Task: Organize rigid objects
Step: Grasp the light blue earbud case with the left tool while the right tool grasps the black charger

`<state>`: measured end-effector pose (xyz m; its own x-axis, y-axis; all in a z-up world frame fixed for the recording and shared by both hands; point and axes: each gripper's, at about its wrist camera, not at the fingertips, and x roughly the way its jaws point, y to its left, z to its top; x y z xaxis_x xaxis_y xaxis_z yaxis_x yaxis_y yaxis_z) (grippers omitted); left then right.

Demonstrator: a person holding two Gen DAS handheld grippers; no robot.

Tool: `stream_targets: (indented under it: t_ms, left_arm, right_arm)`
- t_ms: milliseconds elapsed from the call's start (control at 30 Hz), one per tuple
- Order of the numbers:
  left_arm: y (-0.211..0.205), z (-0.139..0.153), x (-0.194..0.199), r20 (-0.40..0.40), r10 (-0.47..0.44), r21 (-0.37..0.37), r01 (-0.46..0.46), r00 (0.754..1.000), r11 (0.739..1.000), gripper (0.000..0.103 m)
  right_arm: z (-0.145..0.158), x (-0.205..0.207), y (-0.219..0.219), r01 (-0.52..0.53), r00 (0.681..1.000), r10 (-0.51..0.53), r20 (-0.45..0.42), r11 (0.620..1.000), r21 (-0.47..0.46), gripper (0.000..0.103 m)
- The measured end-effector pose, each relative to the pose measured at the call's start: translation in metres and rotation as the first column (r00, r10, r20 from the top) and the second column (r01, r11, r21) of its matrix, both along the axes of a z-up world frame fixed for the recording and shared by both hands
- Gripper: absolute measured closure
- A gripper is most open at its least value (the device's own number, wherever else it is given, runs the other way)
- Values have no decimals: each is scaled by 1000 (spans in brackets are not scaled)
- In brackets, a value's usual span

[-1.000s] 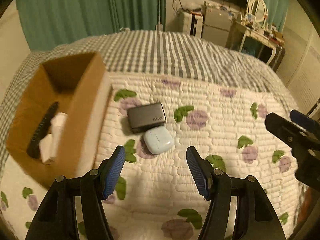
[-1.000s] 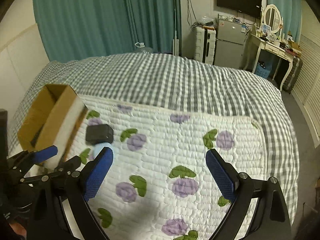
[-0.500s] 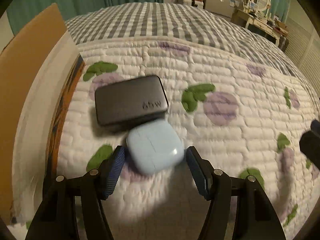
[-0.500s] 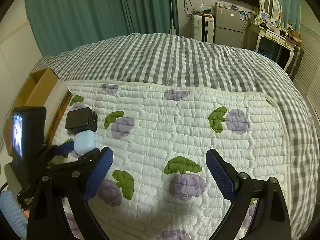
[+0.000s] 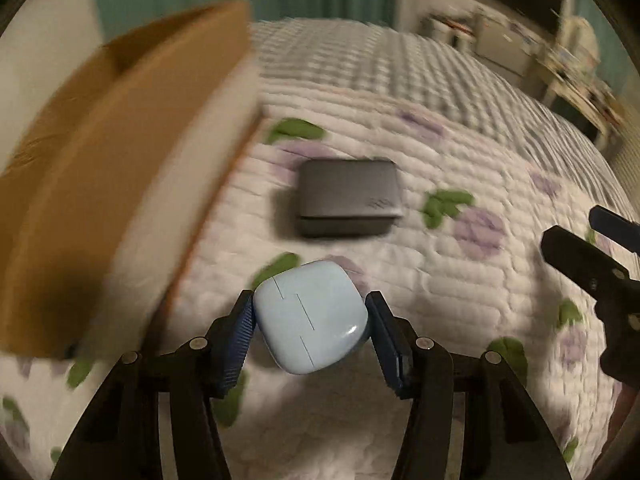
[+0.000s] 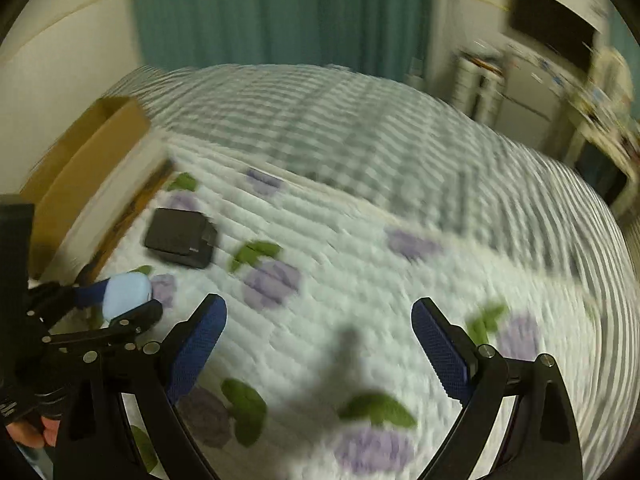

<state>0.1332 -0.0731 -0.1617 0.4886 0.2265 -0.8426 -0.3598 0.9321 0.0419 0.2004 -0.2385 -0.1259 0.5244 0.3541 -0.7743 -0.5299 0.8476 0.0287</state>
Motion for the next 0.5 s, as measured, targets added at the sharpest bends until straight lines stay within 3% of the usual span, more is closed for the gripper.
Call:
stream_targets:
  t_ms: [133,267,400,500]
  left_arm:
    - [12,6,-17,26,178,8,-178,984,984,47]
    - [31,4,-27,27,323,-1,-323,946,946,47]
    - [35,0,-33,12,369,9,-369,929,929,47]
    - [33,-7,-31,-17,389,-8,-389,921,921,47]
  right_arm:
    - [8,14,35,-169,986,169,5,986,10,9]
    - [11,20,79,-359,933,359,12,933,-26,10]
    - [-6,28,111,-493,870,491,-41,864,-105,24]
    - [-21,33,127,-554,832,549,-75,821,-140,25]
